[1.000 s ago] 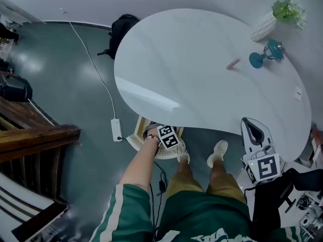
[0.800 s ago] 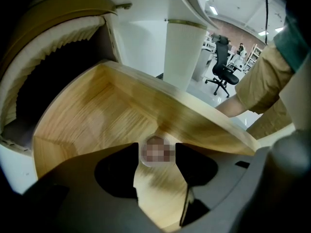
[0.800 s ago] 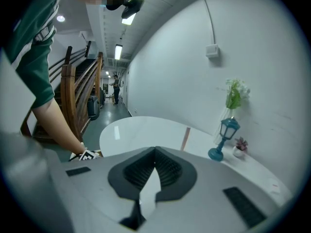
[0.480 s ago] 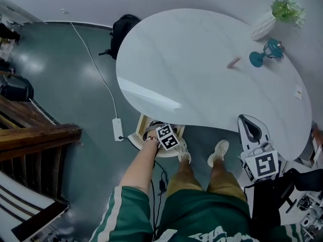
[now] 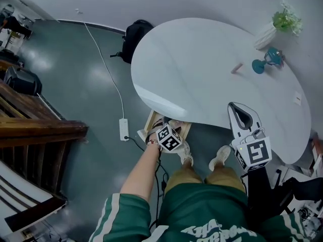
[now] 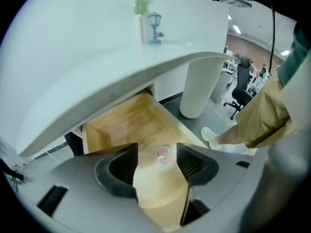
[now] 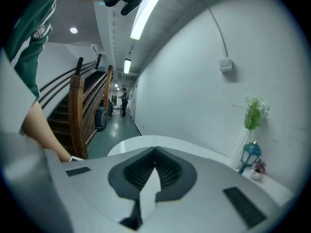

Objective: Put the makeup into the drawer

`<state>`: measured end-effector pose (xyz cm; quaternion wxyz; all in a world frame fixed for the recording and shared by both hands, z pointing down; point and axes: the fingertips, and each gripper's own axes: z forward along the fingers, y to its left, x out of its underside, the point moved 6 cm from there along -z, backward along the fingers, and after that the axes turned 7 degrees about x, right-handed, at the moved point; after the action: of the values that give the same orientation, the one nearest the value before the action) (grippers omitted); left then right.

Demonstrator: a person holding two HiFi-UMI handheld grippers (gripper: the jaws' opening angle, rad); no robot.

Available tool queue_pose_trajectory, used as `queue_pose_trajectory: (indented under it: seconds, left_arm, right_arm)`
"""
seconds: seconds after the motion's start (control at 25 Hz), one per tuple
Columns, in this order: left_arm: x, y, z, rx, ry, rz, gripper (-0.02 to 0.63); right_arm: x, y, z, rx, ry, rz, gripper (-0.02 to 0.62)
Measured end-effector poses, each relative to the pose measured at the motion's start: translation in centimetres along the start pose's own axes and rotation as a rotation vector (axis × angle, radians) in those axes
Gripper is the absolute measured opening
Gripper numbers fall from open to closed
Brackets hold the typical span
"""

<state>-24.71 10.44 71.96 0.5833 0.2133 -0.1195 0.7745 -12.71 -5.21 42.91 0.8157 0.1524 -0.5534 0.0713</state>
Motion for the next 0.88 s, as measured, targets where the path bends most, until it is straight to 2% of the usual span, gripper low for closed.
queue_pose_trajectory:
  seconds: [0.2,0.48,0.64,0.88]
  left_arm:
    - [0.7,-0.1,-4.6,-0.095,-0.092,-0.145,0.253]
    - [0.4,1.6,-13.2,-0.288,-0.216,-0.214,0.258]
    - [-1.7,2.7,-18.9,-0.401,-0.335,-0.221,0.259]
    - [-6.8,3.6,-26.4,-0.516,-0.536,-0.183,0.272]
  right_arm:
    - [-3.2,1.7,1.1,-0.037,-0.083,-0.003,0.005]
    - [-6.3,2.7,2.5,-0.053,-0.163,0.021,0.005]
    - [-7.8,2.7,2.7,-0.051,-0.197,0.02,0.005]
    - [-9.3,1.5,2.2,-0.02,-0.234,0.023,0.005]
